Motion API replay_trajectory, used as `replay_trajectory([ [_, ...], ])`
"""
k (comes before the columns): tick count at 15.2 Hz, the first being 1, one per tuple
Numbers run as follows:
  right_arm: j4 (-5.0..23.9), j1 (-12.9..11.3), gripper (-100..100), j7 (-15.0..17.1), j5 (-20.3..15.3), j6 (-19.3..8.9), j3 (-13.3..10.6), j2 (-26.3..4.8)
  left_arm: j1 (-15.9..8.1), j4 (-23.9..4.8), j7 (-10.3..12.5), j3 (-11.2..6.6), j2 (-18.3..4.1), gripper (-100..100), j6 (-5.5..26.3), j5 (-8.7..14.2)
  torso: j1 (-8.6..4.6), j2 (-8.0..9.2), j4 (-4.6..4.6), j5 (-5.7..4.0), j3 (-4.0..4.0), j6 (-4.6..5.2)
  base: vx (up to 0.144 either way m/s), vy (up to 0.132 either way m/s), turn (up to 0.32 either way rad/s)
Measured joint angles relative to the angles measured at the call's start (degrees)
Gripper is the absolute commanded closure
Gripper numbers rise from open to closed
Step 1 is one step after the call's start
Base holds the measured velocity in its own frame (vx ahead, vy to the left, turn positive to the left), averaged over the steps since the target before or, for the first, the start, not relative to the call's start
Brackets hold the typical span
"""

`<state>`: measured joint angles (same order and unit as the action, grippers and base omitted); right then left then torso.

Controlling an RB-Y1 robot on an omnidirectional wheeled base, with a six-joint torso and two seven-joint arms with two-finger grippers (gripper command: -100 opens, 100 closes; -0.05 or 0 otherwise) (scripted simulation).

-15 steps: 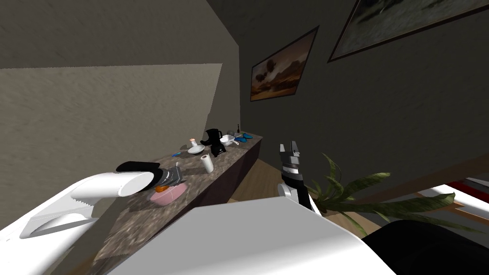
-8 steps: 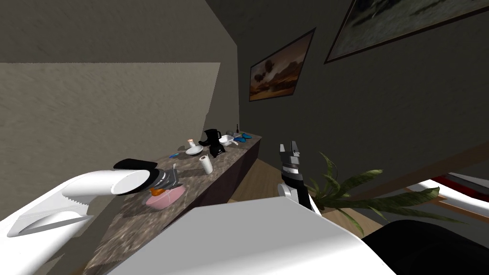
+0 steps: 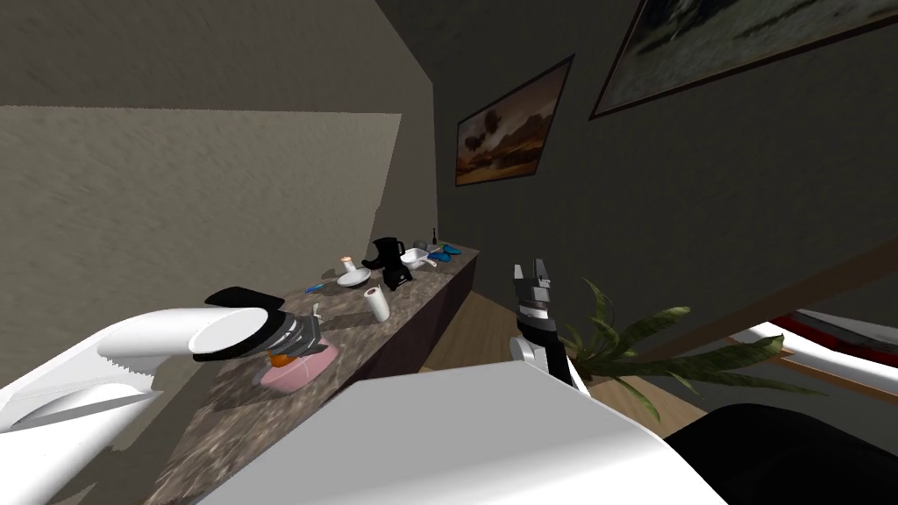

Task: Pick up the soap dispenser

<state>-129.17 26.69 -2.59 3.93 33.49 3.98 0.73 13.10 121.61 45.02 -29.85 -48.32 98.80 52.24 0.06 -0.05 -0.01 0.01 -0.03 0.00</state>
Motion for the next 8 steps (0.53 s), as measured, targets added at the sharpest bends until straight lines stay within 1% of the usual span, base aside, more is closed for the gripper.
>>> replay_trajectory([
  [2, 0.0, 0.0, 0, 0.0, 0.0, 0.0, 0.0, 0.0, 0.0, -0.3, 0.4, -0.54, -0.2, -100, 2.0, 0.8, 0.01, 0.0, 0.0, 0.0, 0.0, -0.01, 0.009, 0.02, -0.037],
  [8, 0.0, 0.0, 0, 0.0, 0.0, 0.0, 0.0, 0.0, -0.8, -0.6, 1.8, -1.41, -1.0, -100, 7.4, 2.5, 0.02, 0.02, 0.0, 0.0, 0.01, -0.03, 0.005, 0.019, -0.027],
])
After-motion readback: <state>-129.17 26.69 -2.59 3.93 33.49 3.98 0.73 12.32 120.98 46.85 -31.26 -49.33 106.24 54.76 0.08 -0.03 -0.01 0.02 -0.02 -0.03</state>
